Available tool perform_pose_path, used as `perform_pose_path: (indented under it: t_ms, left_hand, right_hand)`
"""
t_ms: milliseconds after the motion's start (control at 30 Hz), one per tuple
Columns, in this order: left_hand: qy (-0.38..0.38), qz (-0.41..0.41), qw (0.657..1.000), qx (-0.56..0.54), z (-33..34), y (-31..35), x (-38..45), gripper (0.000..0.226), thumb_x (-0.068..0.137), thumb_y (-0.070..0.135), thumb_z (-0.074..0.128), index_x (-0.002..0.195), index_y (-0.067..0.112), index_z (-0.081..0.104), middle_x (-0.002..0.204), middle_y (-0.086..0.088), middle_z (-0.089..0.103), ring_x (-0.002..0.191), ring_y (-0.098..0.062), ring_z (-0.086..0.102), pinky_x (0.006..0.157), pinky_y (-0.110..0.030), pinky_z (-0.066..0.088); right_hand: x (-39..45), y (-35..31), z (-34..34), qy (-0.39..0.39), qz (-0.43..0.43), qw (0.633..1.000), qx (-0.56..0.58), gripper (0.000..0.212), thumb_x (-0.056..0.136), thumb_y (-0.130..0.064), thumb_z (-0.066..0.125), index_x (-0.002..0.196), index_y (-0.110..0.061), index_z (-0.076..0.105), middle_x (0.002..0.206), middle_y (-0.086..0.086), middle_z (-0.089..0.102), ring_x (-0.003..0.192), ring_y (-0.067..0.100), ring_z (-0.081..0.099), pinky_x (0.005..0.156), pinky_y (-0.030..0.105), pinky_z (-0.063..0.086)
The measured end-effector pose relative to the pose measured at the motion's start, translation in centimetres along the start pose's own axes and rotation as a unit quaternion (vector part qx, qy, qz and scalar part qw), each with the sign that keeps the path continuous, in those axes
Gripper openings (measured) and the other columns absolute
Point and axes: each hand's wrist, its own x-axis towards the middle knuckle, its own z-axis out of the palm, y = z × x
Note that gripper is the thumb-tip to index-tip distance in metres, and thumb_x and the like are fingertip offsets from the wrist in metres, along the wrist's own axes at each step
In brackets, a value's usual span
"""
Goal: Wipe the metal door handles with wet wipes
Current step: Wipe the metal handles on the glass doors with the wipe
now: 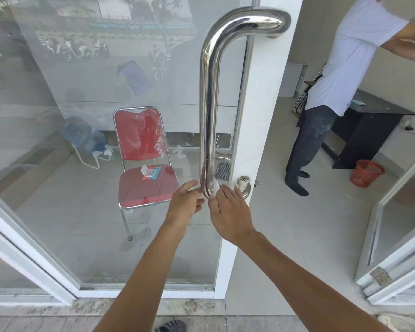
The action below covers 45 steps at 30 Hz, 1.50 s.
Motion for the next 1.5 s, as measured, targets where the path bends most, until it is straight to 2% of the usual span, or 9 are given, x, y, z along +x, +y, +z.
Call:
perform_pose_path:
  t_ms: [133,333,467,567,667,833,1100,1333,1500]
  left_hand:
    - [0.005,0.019,1.000,-0.013,0.6,0.8,-0.2,0.026,0.101,0.023,0.042,0.110,0.021,0.067,0.109,-0.002,0.072,0.096,-0.020,0.067,0.099,-0.039,0.050]
    - [0.003,0.053,0.998,-0.031,1.0,2.5,-0.1,0.033,0.103,0.029,0.036,0.095,0.025,0.067,0.099,-0.003,0.074,0.095,-0.025,0.070,0.092,-0.036,0.053]
    - [0.003,0.071,0.997,-0.022,1.0,2.5,-0.1,0.032,0.103,0.035,0.038,0.096,0.026,0.068,0.093,-0.002,0.076,0.093,-0.021,0.071,0.096,-0.039,0.052]
    - [-0.008,0.060,0.998,-0.021,1.1,2.5,-0.2,0.037,0.102,0.041,0.037,0.105,0.024,0.069,0.100,-0.005,0.076,0.097,-0.023,0.070,0.098,-0.040,0.050]
    - [-0.011,0.058,0.998,-0.021,1.1,2.9,-0.3,0.035,0.103,0.039,0.037,0.101,0.027,0.070,0.100,-0.003,0.076,0.099,-0.023,0.070,0.098,-0.041,0.051]
    - [-0.015,0.064,0.998,-0.017,0.4,3.3,-0.3,0.035,0.102,0.039,0.038,0.104,0.029,0.071,0.104,0.002,0.075,0.103,-0.022,0.068,0.102,-0.044,0.047]
    - [0.002,0.074,0.997,-0.033,-0.3,3.8,-0.6,0.032,0.102,0.039,0.041,0.123,0.025,0.060,0.107,0.002,0.072,0.101,-0.020,0.068,0.101,-0.040,0.047]
    - [0.007,0.087,0.995,-0.056,0.1,4.8,-0.2,0.038,0.101,0.047,0.038,0.104,0.021,0.066,0.105,0.001,0.074,0.096,-0.022,0.071,0.092,-0.038,0.052]
    - [-0.001,0.092,0.990,-0.109,0.4,5.6,0.1,0.037,0.103,0.039,0.037,0.124,0.020,0.060,0.106,-0.004,0.073,0.082,-0.018,0.070,0.071,-0.030,0.052]
  right_hand:
    - [1.7,-1.0,-3.0,-0.067,0.161,0.923,0.342,0.028,0.097,-0.029,0.037,0.073,-0.018,0.049,0.079,0.002,0.054,0.082,0.020,0.048,0.081,0.038,0.038]
    - [4.2,-1.6,-4.7,-0.025,0.154,0.810,0.565,0.042,0.106,-0.029,0.027,0.096,-0.022,0.067,0.080,-0.013,0.074,0.079,0.000,0.068,0.076,0.012,0.050]
    - [2.4,-2.0,-2.5,-0.012,0.153,0.843,0.516,0.046,0.101,-0.038,0.030,0.085,-0.034,0.073,0.090,-0.013,0.075,0.092,0.003,0.067,0.088,0.025,0.046]
    - [1.0,-1.3,-1.6,0.016,0.117,0.899,0.422,0.036,0.104,-0.029,0.033,0.079,-0.035,0.058,0.067,-0.016,0.058,0.067,0.000,0.051,0.075,0.031,0.039]
    - [0.8,-0.8,-1.2,0.076,0.073,0.934,0.343,0.029,0.106,-0.024,0.035,0.125,-0.032,0.056,0.062,-0.009,0.047,0.054,0.006,0.042,0.059,0.028,0.036]
    - [1.4,-0.6,-1.6,0.087,0.073,0.929,0.352,0.041,0.097,-0.043,0.057,0.137,-0.039,0.049,0.110,-0.021,0.070,0.105,-0.006,0.064,0.084,0.008,0.046]
    - [3.5,-2.6,-3.1,0.079,0.069,0.949,0.297,0.021,0.095,-0.040,0.060,0.086,-0.029,0.044,0.064,-0.014,0.048,0.060,-0.002,0.049,0.055,0.013,0.034]
    - [5.7,-3.8,-5.4,0.074,0.072,0.925,0.364,0.024,0.090,-0.035,0.067,0.093,-0.013,0.056,0.077,-0.006,0.062,0.071,0.007,0.058,0.062,0.019,0.040]
    - [6.9,-4.9,-9.1,0.110,0.037,0.894,0.432,0.016,0.093,-0.026,0.067,0.090,-0.014,0.057,0.060,-0.013,0.047,0.049,-0.001,0.044,0.052,0.010,0.034]
